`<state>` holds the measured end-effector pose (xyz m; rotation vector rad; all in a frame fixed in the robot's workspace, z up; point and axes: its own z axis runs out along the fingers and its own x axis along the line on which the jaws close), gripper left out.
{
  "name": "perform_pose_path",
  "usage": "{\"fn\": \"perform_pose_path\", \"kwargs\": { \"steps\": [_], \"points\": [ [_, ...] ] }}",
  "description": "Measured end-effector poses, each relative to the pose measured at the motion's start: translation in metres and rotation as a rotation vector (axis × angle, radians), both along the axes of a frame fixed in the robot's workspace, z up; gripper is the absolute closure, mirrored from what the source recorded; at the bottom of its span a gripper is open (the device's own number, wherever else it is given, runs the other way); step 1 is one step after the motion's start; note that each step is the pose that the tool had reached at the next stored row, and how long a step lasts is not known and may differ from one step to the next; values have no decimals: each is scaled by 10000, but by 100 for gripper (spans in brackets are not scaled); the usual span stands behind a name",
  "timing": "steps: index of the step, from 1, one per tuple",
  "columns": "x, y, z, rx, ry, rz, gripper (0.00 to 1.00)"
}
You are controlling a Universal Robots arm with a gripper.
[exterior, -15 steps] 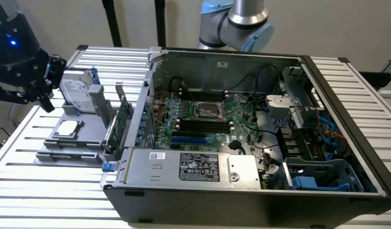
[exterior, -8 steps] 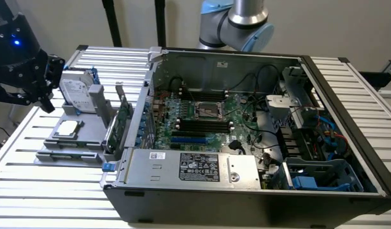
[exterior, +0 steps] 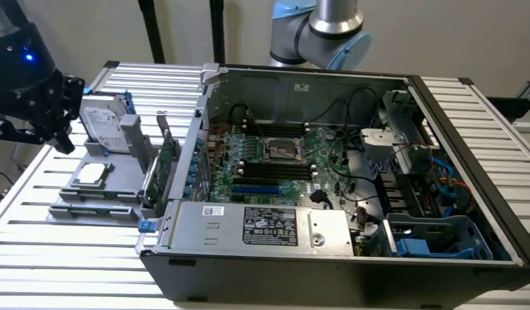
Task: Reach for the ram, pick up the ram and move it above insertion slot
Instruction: 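Pick up the ram and move it above insertion slot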
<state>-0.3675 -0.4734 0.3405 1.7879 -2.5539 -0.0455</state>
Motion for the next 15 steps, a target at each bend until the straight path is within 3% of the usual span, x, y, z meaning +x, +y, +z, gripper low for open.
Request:
{"fn": "perform_pose_path", "kwargs": {
  "steps": [11,15],
  "points": [
    [0,0,-29,0,-9,1994,89],
    [-1,0,-28,0,-8,2154,88]
  ]
}}
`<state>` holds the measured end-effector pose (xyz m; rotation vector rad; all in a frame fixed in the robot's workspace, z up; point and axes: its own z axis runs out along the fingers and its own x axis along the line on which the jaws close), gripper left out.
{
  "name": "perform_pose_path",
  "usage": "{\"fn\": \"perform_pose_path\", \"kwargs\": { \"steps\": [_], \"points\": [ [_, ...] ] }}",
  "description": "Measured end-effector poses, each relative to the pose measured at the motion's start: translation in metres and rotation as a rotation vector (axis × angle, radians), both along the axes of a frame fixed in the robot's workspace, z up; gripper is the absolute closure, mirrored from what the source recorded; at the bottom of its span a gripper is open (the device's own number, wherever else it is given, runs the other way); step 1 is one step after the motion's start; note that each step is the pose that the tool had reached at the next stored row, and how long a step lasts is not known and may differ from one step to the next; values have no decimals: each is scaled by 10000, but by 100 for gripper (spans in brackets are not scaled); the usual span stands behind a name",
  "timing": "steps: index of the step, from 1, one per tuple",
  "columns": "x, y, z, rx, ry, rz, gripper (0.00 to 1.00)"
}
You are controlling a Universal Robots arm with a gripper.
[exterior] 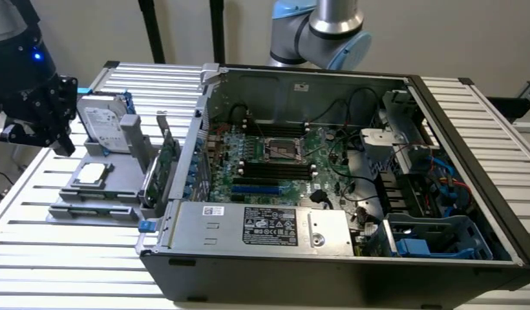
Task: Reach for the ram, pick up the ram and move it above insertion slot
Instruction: 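Pick up the ram and move it above insertion slot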
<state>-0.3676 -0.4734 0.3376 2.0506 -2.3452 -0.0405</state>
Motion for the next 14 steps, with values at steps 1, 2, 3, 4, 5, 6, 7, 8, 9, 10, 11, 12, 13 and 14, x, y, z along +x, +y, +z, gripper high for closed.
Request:
{"fn": "perform_pose_path", "kwargs": {
  "steps": [1,2,3,4,5,6,7,8,9,10,11,12,13,14],
  "points": [
    [0,0,0,0,-1,1,88],
    [0,0,0,0,-1,1,82],
    [0,0,0,0,-1,1,76],
    [0,0,-3,1,-1,1,70],
    [0,0,-19,3,-4,1,70],
    [0,0,-36,2,-3,1,70],
    [0,0,-53,1,-2,2,64],
    [0,0,-71,0,-2,2,64],
    [-1,0,-89,0,-1,3,64],
    [-2,0,-106,0,-1,3,64],
    [-2,0,-125,1,-2,4,64],
    [-3,0,-143,0,-1,8,64],
    [-3,0,-162,1,-2,11,64],
    [-3,0,-181,1,-2,13,64]
  ]
}}
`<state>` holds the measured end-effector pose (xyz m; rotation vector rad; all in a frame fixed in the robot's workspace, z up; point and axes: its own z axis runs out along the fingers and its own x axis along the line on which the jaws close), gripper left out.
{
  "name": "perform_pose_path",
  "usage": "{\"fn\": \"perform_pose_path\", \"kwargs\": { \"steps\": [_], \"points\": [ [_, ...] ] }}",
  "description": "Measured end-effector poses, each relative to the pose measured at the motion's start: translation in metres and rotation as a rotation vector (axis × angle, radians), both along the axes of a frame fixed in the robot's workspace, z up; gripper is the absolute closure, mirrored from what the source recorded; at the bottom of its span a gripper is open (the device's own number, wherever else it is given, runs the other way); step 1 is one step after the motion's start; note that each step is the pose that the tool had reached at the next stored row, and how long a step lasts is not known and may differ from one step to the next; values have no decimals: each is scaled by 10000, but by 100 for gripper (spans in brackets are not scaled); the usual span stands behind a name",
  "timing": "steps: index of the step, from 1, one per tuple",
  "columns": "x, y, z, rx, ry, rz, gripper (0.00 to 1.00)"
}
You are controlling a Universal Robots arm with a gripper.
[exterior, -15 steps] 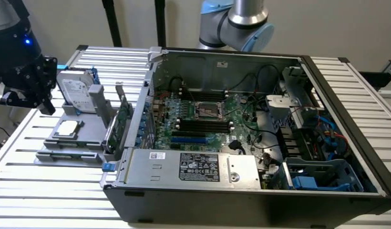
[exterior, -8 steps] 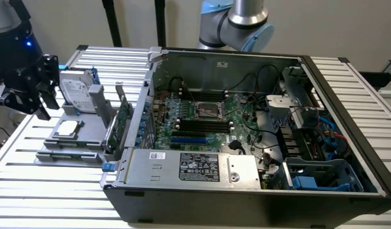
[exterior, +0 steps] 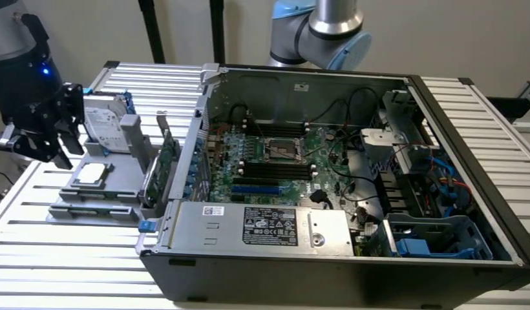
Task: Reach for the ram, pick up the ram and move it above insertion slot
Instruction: 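Pick up the ram and move it above insertion slot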
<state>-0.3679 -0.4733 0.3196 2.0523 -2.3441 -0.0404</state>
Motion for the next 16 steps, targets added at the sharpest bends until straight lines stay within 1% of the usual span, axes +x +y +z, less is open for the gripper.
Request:
{"fn": "perform_pose_path", "kwargs": {
  "steps": [12,16],
  "points": [
    [-11,0,-217,-2,1,30,64],
    [-24,-8,-290,-2,1,30,64]
  ]
}}
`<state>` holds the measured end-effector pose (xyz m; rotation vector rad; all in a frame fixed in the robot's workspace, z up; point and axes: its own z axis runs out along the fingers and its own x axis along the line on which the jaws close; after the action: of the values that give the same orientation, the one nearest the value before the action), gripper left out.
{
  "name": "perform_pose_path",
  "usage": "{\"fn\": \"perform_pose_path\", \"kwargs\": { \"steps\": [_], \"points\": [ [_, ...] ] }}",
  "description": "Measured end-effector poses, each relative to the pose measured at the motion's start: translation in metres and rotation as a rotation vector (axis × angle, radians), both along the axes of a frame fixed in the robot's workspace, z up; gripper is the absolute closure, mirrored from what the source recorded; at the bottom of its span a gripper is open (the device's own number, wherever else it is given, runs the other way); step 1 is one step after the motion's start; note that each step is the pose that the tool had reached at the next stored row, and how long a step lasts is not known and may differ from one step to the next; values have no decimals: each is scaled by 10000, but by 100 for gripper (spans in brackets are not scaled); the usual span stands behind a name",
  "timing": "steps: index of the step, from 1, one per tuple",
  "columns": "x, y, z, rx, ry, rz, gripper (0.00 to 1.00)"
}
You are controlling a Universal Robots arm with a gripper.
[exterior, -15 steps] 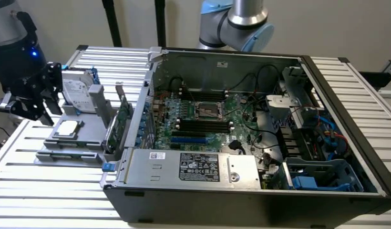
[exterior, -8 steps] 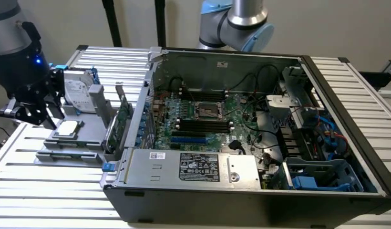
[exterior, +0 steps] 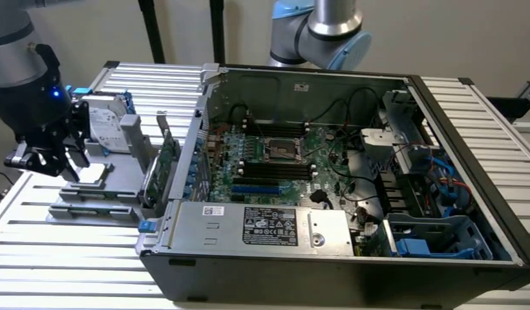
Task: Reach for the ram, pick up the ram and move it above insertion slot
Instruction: 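Pick up the ram and move it above insertion slot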
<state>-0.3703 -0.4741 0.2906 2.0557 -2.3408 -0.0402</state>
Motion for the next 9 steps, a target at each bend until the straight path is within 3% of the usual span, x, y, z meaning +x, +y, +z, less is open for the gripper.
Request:
{"fn": "perform_pose_path", "kwargs": {
  "steps": [9],
  "points": [
    [-42,-51,-163,0,0,47,64]
  ]
}}
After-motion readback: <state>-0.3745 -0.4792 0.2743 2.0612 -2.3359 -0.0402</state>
